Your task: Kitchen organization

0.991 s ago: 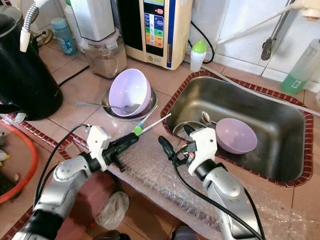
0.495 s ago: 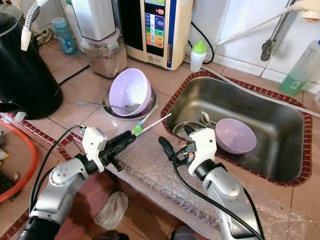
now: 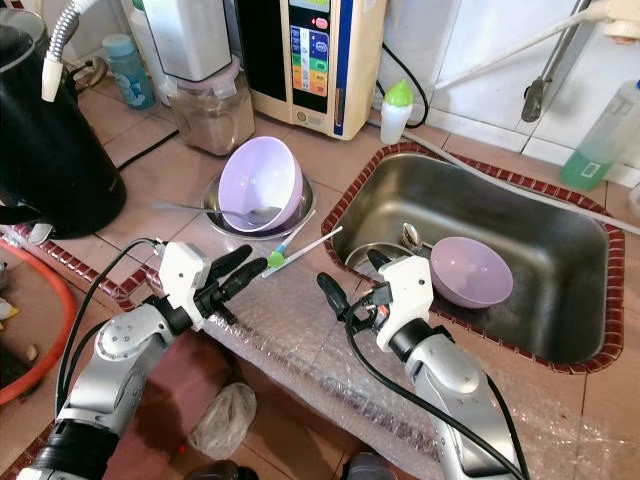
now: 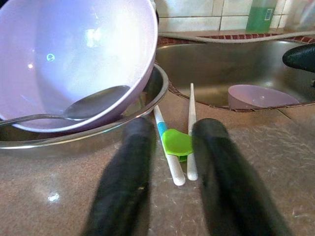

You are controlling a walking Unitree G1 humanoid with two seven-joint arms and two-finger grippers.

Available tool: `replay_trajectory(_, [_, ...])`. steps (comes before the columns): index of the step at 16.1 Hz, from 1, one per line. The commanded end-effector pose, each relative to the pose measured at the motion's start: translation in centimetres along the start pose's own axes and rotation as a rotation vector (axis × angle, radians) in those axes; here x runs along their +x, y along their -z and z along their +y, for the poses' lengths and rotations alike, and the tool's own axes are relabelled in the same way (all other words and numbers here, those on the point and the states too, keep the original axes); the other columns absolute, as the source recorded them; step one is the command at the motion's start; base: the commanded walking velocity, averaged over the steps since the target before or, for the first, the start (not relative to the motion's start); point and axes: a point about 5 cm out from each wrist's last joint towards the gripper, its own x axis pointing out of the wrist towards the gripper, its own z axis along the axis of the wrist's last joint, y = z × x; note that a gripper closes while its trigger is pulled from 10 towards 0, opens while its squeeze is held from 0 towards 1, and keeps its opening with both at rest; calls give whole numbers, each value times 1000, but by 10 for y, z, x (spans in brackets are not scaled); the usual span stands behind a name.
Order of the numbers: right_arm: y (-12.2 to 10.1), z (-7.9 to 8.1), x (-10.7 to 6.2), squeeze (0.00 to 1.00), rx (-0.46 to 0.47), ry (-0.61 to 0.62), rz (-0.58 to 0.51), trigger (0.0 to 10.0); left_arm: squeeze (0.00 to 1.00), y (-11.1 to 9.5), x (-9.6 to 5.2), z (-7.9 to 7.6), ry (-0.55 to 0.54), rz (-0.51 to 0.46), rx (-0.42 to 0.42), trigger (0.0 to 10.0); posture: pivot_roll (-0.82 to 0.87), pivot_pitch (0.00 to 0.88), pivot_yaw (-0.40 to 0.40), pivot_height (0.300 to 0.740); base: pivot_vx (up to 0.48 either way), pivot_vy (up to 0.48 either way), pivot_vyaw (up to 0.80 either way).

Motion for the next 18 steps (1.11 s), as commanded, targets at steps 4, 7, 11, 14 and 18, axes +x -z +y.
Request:
replay_trajectory(4, [0,2,1,0,-8,-2,-1,10000,1000,4,6,-4,50,56,38,10000,-162,38,24,740,0,0,0])
replay_trajectory(7, [0,3,1,0,-9,-6,0,10000,1000,7,11,-5,69,75,41,10000,-162,38,24,740,0,0,0])
replay_trajectory(11, [0,2,1,0,-11,-2,1,10000,1000,10,20,-1,57,89,52,10000,-170,37,29,740,0,0,0])
replay_trajectory(14, [0,3,0,0,-12,-5,3,10000,1000,14,24,2,41,114,63,10000,-172,37,29,740,0,0,0])
replay_trajectory(18, [0,3,1,0,-8,-9,2,10000,0,31,27,-1,72,208,73,10000,-173,36,29,740,0,0,0])
